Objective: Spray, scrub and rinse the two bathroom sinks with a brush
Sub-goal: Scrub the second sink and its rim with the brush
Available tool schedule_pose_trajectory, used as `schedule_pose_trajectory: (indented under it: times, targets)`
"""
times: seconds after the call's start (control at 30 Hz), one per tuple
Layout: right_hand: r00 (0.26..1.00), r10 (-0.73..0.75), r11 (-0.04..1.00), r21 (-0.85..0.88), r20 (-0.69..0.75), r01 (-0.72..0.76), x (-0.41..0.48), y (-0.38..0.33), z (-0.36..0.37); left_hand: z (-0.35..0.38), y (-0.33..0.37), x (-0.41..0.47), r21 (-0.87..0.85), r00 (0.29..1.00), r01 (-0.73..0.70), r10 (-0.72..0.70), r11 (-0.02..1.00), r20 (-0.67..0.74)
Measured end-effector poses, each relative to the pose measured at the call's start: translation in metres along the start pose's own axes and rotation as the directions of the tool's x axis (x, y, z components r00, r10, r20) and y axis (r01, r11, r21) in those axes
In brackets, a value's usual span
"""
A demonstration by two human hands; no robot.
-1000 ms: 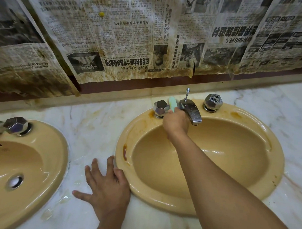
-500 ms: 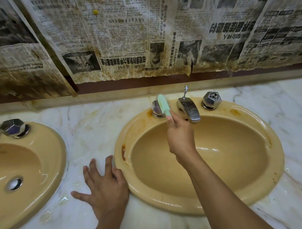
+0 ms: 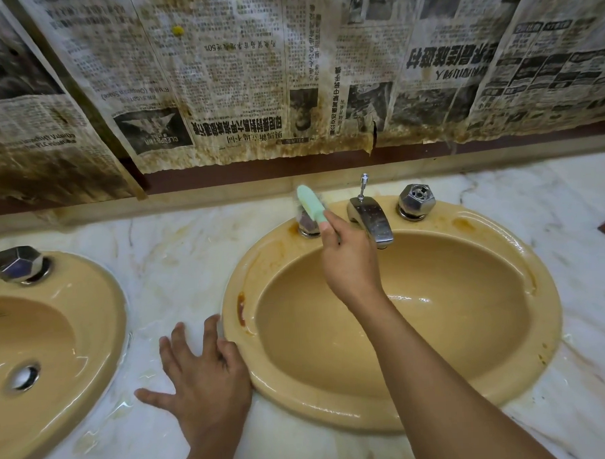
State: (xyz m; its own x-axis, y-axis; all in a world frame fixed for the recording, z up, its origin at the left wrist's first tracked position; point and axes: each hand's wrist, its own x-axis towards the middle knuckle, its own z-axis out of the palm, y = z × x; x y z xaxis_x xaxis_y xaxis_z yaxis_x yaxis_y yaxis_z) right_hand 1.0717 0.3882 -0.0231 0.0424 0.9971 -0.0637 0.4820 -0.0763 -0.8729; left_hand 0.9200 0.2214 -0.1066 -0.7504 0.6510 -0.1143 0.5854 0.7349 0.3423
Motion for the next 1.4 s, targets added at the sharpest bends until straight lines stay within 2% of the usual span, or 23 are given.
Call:
schedule_pose_trajectory:
  times: [0.1,0.17,0.23,0.3,0.37,0.43,0.5,0.57,0.63,0.7,0.83,0.97,1.07,1.23,1.3,1.4]
  targets:
    - [0.993,-0.073,0.994,-0.074,0.092,0.08,0.002,-0.005,0.009,-0.001,0.001,-0.001,-0.003,1.0,-0.001,0.001,1.0,-0.01]
    - [0.986,-0.069,0.989,-0.12,0.152,0.087,-0.012,0.001,0.012,-0.001,0.001,-0.001,-0.009,1.0,0.007,-0.007,1.0,-0.006]
    - [0.992,-0.065,0.991,-0.107,0.105,0.076,-0.03,0.015,0.01,0.0,0.001,0.0,-0.013,1.0,0.008,-0.008,1.0,-0.006]
    - [0.999,-0.042,0.999,-0.013,-0.013,0.042,-0.048,0.026,0.003,0.0,0.0,0.0,-0.012,1.0,0.004,-0.004,1.0,-0.009]
    - [0.99,0.047,0.993,0.117,-0.132,-0.031,-0.055,0.035,0.003,0.0,0.001,0.0,-0.023,1.0,0.004,-0.004,1.0,-0.008]
    - [0.964,0.189,0.959,0.245,-0.19,-0.14,-0.047,0.041,0.007,0.0,0.001,0.0,-0.027,1.0,0.001,-0.001,1.0,-0.012]
    - [0.923,0.36,0.864,0.422,-0.135,-0.275,-0.026,0.043,0.014,0.0,0.001,0.0,-0.022,1.0,-0.002,0.002,1.0,-0.013]
    - [0.89,0.456,0.757,0.53,-0.009,-0.382,0.001,0.036,0.019,0.0,0.001,0.0,-0.018,1.0,-0.001,0.001,1.0,-0.014]
    - [0.878,0.477,0.73,0.536,0.046,-0.424,0.02,0.02,0.02,0.0,0.001,0.0,-0.014,1.0,-0.001,0.001,1.0,-0.017]
    - [0.878,0.479,0.742,0.529,0.01,-0.412,0.024,0.009,0.025,-0.001,0.002,-0.001,-0.011,1.0,0.0,0.0,1.0,-0.017]
    - [0.897,0.428,0.843,0.409,-0.115,-0.35,-0.023,0.019,0.037,-0.001,0.002,0.0,-0.014,1.0,0.004,-0.005,1.0,-0.017]
    - [0.935,0.341,0.932,0.165,-0.1,-0.322,-0.021,0.014,0.025,-0.001,0.001,0.0,-0.013,1.0,0.0,-0.001,1.0,-0.02]
    - [0.944,0.325,0.942,-0.071,-0.052,-0.329,0.034,-0.008,0.018,0.0,0.0,0.001,0.003,1.0,-0.006,0.006,1.0,-0.021]
    - [0.932,0.355,0.896,-0.31,0.066,-0.319,0.078,-0.023,0.005,0.0,-0.001,0.002,0.016,1.0,0.001,0.0,1.0,-0.02]
    - [0.941,0.309,0.899,-0.364,0.136,-0.243,0.07,-0.019,-0.001,0.001,-0.002,0.002,0.015,1.0,0.0,0.001,1.0,-0.019]
    - [0.951,0.248,0.928,-0.327,0.184,-0.179,0.034,-0.002,-0.014,0.0,-0.002,0.002,0.01,1.0,0.005,-0.005,1.0,-0.016]
